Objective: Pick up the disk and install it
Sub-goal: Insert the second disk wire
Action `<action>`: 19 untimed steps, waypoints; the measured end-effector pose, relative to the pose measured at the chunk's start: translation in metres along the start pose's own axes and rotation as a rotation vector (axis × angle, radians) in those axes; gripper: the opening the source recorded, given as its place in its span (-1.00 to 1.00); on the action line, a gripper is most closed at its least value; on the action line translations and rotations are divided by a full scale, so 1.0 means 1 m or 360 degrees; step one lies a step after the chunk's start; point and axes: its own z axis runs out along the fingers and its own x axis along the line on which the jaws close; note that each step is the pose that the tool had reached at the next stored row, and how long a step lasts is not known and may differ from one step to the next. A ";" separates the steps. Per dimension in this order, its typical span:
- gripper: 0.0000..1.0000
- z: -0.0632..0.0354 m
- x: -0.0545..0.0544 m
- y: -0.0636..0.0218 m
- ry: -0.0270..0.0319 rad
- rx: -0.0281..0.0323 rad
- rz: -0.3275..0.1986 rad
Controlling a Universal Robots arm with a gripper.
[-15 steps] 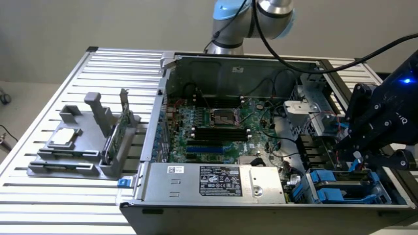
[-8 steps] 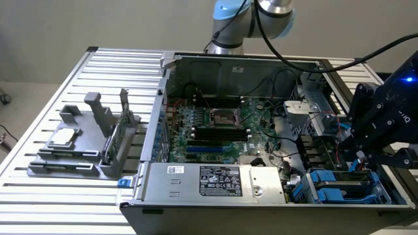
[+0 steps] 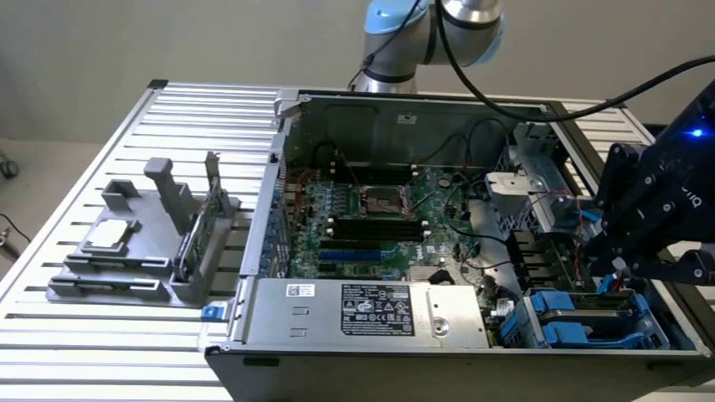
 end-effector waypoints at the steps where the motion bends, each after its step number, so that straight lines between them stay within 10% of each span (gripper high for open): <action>1: -0.48 0.0003 0.001 0.0001 -0.00051 -0.00043 0.0000; 8: -0.48 0.0042 0.006 0.0003 -0.00271 -0.00273 -0.0002; 19: -0.48 0.0099 0.005 0.0012 -0.00374 -0.00344 -0.0004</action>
